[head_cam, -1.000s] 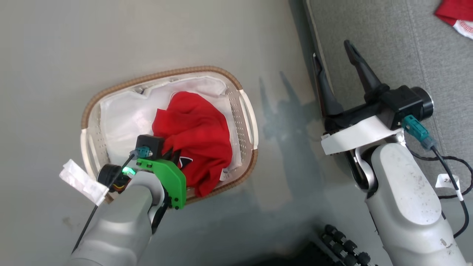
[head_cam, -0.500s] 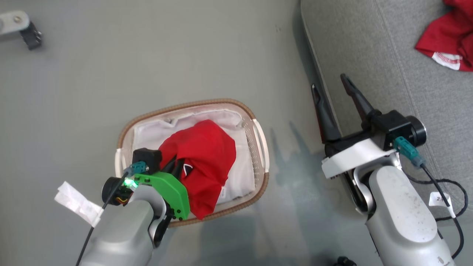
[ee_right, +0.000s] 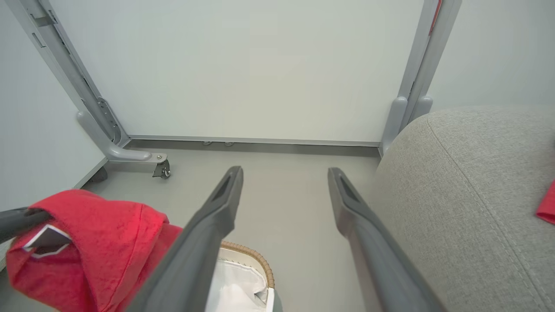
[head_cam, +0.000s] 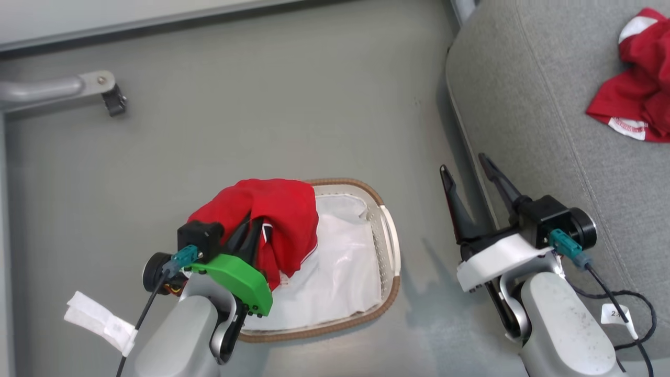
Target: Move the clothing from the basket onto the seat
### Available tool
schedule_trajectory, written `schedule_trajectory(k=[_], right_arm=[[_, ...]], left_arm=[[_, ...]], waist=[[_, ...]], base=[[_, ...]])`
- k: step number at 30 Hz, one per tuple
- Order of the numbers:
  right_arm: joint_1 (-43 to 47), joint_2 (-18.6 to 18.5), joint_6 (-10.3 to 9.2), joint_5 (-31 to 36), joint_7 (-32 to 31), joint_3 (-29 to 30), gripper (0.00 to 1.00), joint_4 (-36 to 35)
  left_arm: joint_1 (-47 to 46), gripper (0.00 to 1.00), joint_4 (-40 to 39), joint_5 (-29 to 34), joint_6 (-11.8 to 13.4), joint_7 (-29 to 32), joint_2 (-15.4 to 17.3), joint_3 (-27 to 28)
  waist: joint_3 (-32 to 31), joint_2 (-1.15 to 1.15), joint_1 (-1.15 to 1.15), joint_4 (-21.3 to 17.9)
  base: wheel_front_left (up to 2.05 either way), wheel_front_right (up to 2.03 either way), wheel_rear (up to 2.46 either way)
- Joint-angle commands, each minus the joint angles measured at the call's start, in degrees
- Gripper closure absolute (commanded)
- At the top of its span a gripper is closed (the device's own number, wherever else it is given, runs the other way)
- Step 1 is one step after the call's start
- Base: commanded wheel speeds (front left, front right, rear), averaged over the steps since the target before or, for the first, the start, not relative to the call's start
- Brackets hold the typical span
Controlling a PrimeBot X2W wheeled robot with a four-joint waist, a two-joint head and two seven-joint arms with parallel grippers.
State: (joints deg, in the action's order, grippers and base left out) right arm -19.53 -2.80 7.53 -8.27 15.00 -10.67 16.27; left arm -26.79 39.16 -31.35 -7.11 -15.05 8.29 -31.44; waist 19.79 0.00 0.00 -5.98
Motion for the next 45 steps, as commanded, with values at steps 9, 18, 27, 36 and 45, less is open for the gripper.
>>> schedule_trajectory(k=[9,18,27,36,45], right_arm=[[3.42,-0.25,-0.08,-0.87,0.27,-0.63,0.00,1.35],[6.11,-0.25,-0.08,-1.30,0.27,-2.03,0.00,2.13],[8.90,-0.25,-0.08,-1.61,0.27,-3.36,0.00,2.74],[7.41,-0.25,-0.08,-2.08,0.27,-8.78,0.00,2.08],[0.40,-0.25,-0.08,-3.60,0.27,-19.10,0.00,2.61]], left_arm=[[2.79,1.00,-9.41,6.12,-0.45,-0.18,-0.91,4.47],[1.44,1.00,-17.21,7.07,-0.43,-0.18,0.27,3.88],[0.85,1.00,-21.81,7.09,-0.44,-0.18,-0.57,3.22],[1.19,1.00,-23.39,7.44,-0.44,-0.19,-1.43,1.91],[-0.34,1.00,-23.39,6.87,-0.45,-0.19,-2.67,-0.81]], waist=[[-6.64,0.00,0.00,2.95],[-9.87,0.00,0.00,2.96],[-11.97,0.00,0.00,2.70],[-12.50,0.00,0.00,3.36],[-11.56,0.00,0.00,5.81]], base=[[0.00,0.00,0.00],[0.00,0.00,0.00],[0.00,0.00,0.00],[0.00,0.00,0.00],[0.00,0.00,0.00]])
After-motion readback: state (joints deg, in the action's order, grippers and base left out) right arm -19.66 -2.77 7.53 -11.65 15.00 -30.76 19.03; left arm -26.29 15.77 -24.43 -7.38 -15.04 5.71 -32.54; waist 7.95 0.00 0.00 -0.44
